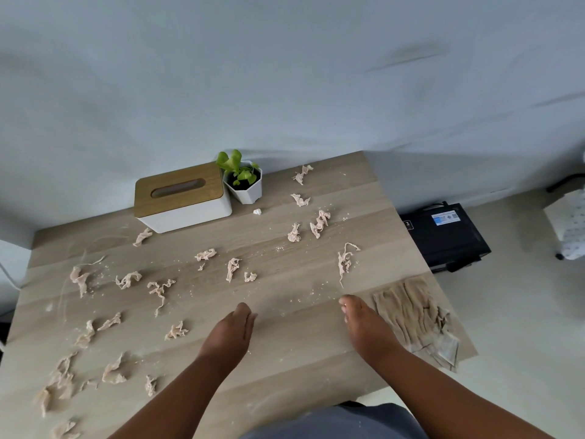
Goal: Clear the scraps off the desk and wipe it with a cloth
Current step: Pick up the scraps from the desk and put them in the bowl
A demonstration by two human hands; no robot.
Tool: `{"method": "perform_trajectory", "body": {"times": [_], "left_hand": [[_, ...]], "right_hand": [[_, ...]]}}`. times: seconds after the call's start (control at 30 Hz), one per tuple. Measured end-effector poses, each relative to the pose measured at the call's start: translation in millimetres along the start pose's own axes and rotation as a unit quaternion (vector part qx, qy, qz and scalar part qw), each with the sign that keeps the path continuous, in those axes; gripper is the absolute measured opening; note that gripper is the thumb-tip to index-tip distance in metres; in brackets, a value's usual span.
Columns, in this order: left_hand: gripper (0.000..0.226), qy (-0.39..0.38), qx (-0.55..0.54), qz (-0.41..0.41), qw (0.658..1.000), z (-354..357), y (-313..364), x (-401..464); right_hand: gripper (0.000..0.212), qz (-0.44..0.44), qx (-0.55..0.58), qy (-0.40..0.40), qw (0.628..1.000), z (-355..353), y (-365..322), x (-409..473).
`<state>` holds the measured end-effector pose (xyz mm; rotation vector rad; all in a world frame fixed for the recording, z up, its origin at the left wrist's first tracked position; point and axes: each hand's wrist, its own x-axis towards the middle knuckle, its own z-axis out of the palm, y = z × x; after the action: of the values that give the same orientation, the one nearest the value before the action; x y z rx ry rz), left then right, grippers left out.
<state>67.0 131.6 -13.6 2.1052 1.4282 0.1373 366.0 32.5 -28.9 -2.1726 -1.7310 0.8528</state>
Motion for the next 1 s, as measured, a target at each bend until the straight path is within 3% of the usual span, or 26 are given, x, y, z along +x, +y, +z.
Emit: {"method": "perform_trajectory", "body": {"times": [0.1, 0.27, 0.53, 0.67, 0.87, 1.0], "left_hand": [[0.024, 0.001, -0.007, -0.009, 1.0, 2, 1, 5], [0.023, 0.013, -0.027, -0.038, 0.999, 6, 6, 12], [0.048, -0.012, 0.0, -0.052, 0.999, 7, 14, 21], [0.057, -0.026, 0.027, -0.058, 0.998, 2, 15, 21], [0.065, -0.031, 0.028, -0.104, 0.994, -1, 17, 27], [0.06, -0.039, -0.006, -0.124, 0.991, -1, 19, 34]], "right_hand": [[0.04, 0.029, 0.017, 0.02, 0.999, -7, 2, 5], [0.02, 0.047, 0.042, 0.065, 0.996, -18, 8, 14], [0.037, 0.035, -0.056, 0.117, 0.991, -25, 12, 18], [0.037, 0.036, -0.052, 0.102, 0.993, -25, 15, 20], [0.016, -0.013, -0.005, 0.061, 0.998, -30, 22, 27], [0.037, -0.01, 0.003, 0.031, 0.999, -34, 23, 31]]}}
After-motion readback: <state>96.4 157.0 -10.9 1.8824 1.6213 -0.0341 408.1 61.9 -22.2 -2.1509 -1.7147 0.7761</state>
